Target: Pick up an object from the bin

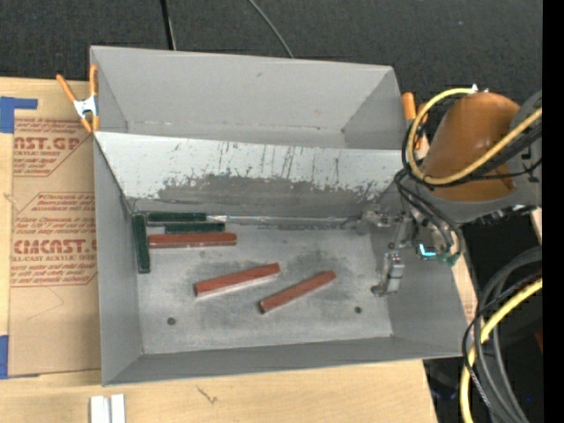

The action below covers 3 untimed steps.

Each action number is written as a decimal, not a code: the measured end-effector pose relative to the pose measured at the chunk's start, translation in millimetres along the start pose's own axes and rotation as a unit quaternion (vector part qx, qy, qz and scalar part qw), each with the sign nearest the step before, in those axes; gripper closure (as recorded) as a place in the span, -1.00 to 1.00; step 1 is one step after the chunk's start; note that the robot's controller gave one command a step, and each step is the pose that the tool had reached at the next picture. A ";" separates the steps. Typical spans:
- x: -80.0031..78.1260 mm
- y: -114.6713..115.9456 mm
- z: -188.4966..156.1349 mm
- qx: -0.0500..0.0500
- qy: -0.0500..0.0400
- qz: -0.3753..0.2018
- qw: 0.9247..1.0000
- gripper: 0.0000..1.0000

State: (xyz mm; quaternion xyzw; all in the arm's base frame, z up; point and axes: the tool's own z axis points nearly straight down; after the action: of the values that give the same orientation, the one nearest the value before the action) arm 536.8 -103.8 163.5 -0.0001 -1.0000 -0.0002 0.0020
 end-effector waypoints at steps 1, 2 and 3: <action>-1.6 0.4 -2.3 0.000 -0.003 -0.001 1.000 -1.00; 10.6 77.4 3.1 0.000 -0.002 -0.059 0.998 -1.00; 8.3 84.5 40.8 0.000 -0.003 -0.110 0.994 -1.00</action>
Offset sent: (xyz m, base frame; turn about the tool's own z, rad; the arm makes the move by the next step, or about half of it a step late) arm -0.0127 0.0910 -0.0035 -0.1405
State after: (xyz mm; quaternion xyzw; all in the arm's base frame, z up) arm 528.4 -19.2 122.8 0.1101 -0.9939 -0.0005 -0.0009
